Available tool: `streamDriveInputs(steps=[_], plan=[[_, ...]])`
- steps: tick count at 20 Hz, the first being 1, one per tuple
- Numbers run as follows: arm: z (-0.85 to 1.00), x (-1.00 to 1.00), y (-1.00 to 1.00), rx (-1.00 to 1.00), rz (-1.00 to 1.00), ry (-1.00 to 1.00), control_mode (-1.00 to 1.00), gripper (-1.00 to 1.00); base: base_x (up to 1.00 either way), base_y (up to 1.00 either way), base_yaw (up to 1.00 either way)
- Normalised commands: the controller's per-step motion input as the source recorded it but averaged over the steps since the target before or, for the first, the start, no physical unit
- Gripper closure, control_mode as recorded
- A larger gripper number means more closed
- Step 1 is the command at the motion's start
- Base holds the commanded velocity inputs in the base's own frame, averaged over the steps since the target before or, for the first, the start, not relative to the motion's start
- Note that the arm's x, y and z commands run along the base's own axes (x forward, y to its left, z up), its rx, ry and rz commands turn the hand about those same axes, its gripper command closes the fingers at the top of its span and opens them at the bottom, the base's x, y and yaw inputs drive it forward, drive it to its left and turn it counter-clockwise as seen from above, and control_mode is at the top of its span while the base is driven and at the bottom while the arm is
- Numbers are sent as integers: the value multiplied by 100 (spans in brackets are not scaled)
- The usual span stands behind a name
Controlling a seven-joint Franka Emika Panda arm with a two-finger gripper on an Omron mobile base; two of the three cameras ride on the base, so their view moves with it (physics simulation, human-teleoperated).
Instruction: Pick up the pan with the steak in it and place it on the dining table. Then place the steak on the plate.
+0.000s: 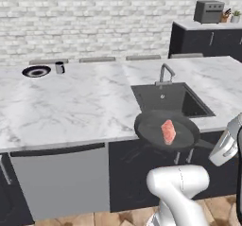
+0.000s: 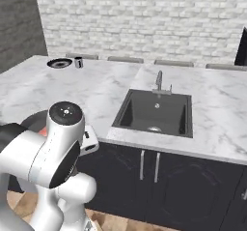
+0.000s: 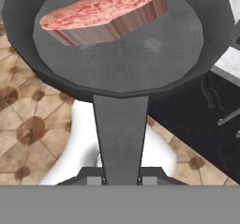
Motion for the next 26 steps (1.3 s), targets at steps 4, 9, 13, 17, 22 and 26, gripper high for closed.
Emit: streamDriveInputs(steps=[4, 9, 13, 17, 22, 26], plan=[[0, 0, 0, 0, 0, 0, 100, 100, 3, 100, -4], [0, 0, 0, 0, 0, 0, 100, 100, 4, 100, -5], [0, 0, 0, 0, 0, 0, 100, 100, 3, 100, -4], [0, 0, 0, 0, 0, 0, 100, 100, 3, 100, -4], [0, 0, 0, 0, 0, 0, 100, 100, 3, 100, -4], [0, 0, 0, 0, 0, 0, 100, 100, 3, 100, -4]])
